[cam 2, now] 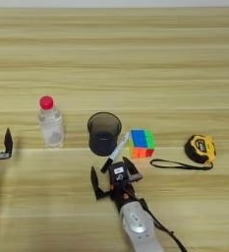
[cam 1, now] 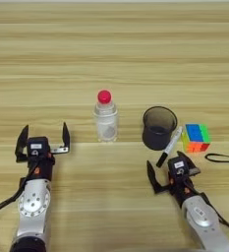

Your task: Move the objects on the table

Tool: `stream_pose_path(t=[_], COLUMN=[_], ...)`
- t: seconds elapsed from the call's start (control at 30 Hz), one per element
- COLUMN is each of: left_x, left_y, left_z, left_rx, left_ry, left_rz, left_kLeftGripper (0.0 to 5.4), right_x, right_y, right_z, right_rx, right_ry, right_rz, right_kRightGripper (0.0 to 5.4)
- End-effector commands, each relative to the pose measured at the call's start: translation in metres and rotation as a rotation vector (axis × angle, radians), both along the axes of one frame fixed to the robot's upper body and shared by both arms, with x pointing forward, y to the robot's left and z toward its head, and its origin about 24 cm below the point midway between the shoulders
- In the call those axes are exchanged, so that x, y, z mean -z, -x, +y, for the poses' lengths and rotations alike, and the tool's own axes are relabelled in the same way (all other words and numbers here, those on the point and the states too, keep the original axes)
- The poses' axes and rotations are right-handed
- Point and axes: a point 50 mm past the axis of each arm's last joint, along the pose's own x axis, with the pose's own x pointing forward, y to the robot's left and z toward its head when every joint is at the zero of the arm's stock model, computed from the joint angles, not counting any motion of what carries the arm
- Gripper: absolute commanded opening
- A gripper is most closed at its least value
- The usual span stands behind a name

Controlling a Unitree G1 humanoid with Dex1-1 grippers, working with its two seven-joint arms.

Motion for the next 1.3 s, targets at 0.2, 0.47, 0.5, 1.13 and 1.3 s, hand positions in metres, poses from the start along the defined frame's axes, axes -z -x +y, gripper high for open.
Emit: stream_pose_path(t=[0.2,0.47,0.5,1.13,1.3], left_x=[0.000,0.000,0.000,0.000,0.000], left_y=[0.001,0.000,0.000,0.000,0.000], left_z=[0.002,0.002,0.002,0.001,0.000], left_rx=[-0.005,-0.005,-0.005,-0.002,-0.001], left_ry=[-0.003,-0.003,-0.003,0.000,0.001], left_rz=[0.002,0.002,0.002,0.002,0.002], left_kLeftGripper=[5.40,5.40,5.40,5.40,5.40], right_x=[0.016,0.021,0.021,0.024,0.017], right_y=[0.003,0.001,0.001,0.004,0.007], right_z=[-0.007,-0.013,-0.013,-0.022,-0.023], right_rx=[0.046,0.083,0.085,0.141,0.138], right_ry=[0.001,0.021,0.022,0.042,0.019], right_rz=[0.089,0.106,0.108,0.153,0.155], right_kRightGripper=[5.35,5.35,5.35,4.38,3.91])
